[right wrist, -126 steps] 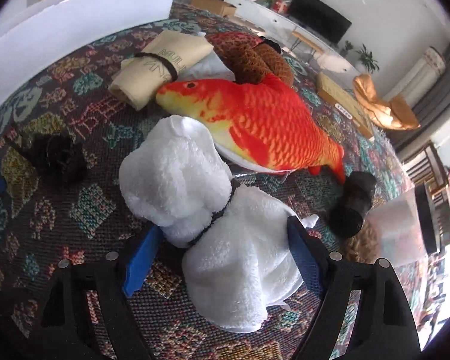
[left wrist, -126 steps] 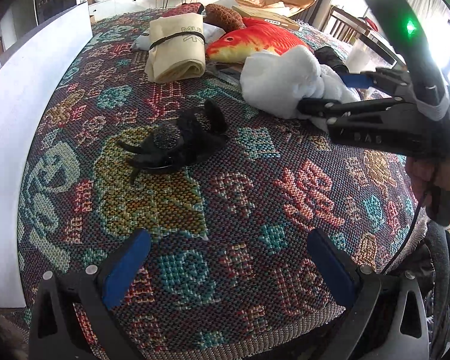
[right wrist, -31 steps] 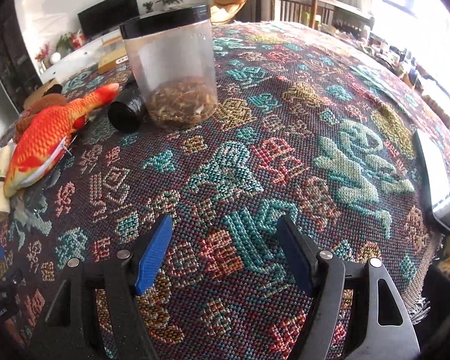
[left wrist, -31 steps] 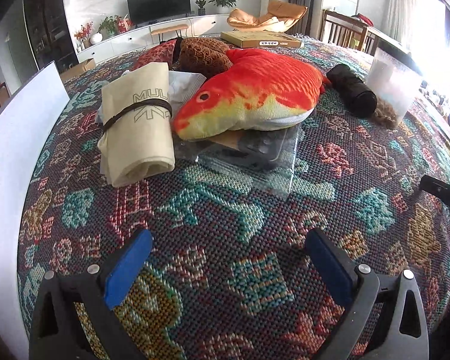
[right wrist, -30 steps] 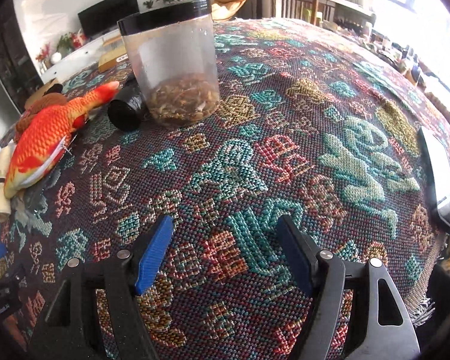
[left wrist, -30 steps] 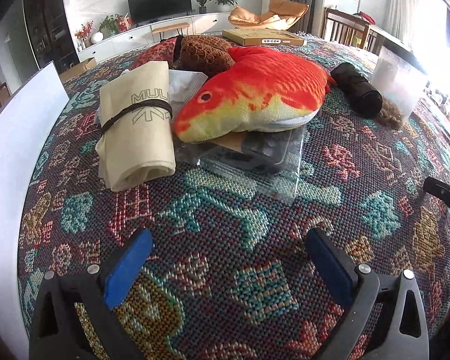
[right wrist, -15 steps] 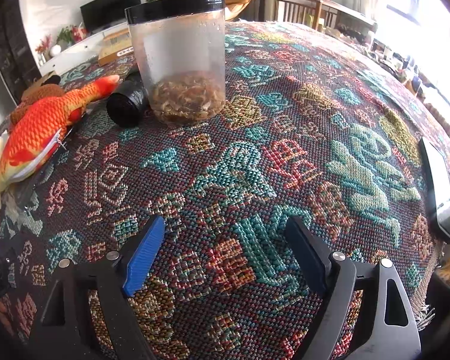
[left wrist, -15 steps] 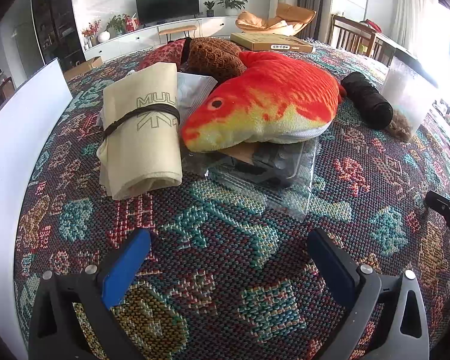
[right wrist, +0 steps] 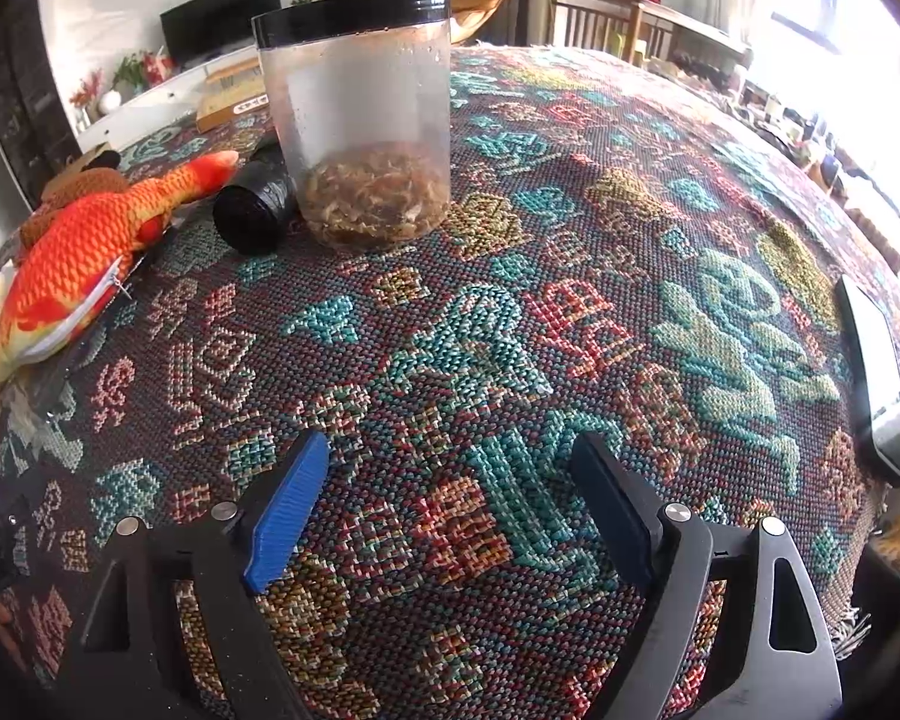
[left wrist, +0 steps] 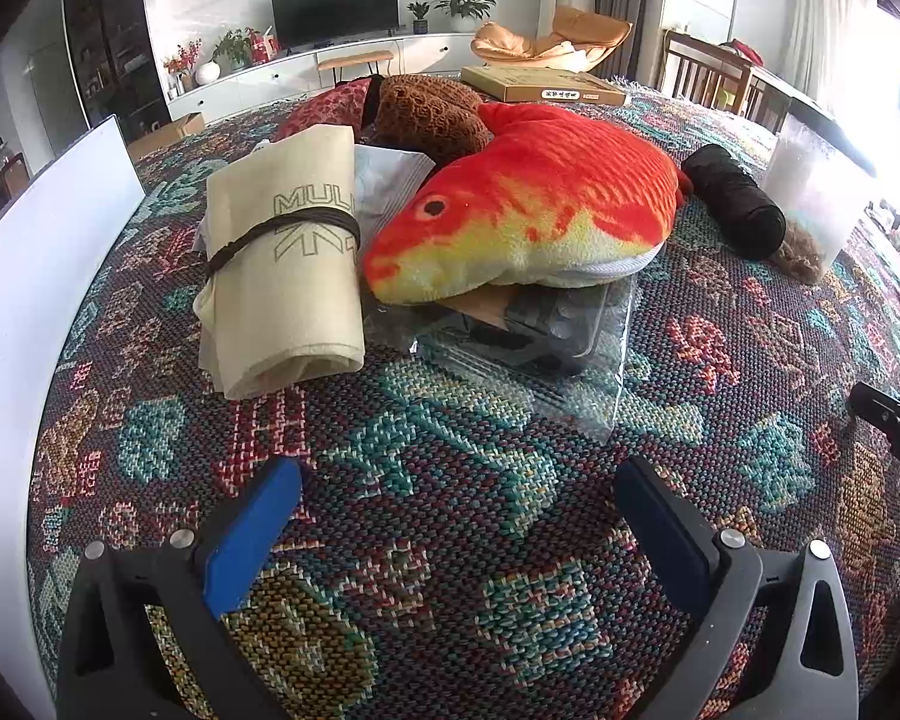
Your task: Organize soft objects
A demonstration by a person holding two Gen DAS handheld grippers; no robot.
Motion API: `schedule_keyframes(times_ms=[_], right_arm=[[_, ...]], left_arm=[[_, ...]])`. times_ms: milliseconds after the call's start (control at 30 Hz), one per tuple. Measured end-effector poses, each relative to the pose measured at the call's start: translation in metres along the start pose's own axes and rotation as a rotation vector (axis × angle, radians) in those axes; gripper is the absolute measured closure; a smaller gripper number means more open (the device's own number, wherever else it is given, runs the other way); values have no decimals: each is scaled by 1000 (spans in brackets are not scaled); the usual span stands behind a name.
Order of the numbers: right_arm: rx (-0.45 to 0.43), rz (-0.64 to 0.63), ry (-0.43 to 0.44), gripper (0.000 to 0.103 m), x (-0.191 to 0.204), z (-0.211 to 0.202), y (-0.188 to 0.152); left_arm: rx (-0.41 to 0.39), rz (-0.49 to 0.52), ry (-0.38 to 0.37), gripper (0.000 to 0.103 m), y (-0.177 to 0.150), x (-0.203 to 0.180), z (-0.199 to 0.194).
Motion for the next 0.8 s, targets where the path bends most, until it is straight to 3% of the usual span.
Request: schedule_keyframes(times_ms=[800], right_arm=[[-2, -3, 0, 17, 1, -1, -2]], left_arm=[[1, 0, 1, 0, 1, 2, 2]])
Point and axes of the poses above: each gripper's, at about its wrist camera, not at the fingertips, and z roughly the way its jaws point, x to its left, y to its top, the point moved 10 cm from there along z, roughly the way its jaws point, and after that the axes turned 3 degrees about -x, right-handed, at the moved point
